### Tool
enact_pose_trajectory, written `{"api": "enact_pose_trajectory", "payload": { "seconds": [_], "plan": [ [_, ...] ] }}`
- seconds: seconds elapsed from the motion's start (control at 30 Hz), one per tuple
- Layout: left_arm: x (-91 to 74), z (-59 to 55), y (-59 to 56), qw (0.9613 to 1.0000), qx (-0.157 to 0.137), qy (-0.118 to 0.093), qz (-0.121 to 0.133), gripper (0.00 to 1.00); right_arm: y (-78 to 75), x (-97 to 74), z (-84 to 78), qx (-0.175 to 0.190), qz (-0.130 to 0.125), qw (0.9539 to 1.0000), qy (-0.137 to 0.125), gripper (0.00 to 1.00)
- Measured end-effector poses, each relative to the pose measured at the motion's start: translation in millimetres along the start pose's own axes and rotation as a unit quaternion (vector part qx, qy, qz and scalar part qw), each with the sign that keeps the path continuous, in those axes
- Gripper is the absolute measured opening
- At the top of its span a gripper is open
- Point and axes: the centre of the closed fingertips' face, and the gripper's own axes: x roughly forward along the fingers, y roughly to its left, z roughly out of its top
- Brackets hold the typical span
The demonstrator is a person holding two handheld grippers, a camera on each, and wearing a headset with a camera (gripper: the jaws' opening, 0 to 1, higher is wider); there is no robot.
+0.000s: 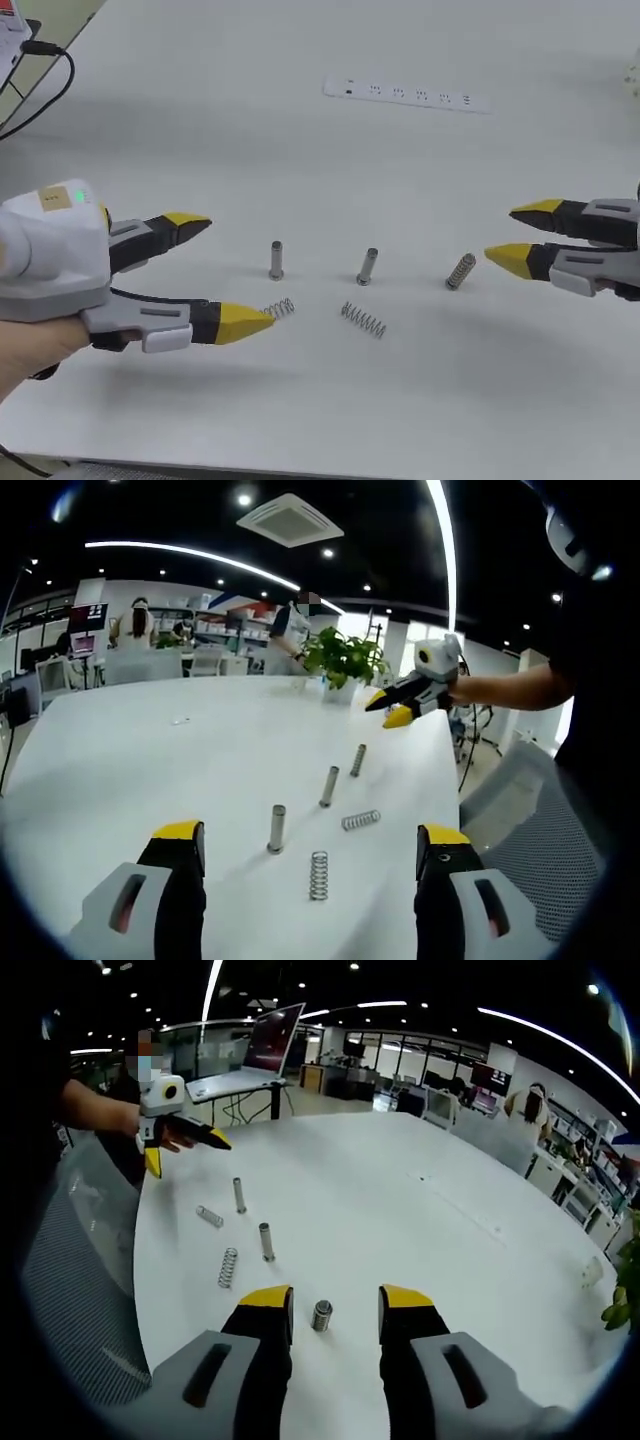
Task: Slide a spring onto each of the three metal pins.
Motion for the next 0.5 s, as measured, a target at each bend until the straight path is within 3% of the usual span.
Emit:
{"api": "enact_pose_trajectory", "payload": {
  "seconds": [0.5],
  "plan": [
    [-2.6, -1.5, 1.3, 0.9999, 0.009, 0.004, 0.000, 0.96, 15.5, -8.8, -3.0, 0.010, 0.010, 0.9999, -0.004, 0.35]
  ]
}}
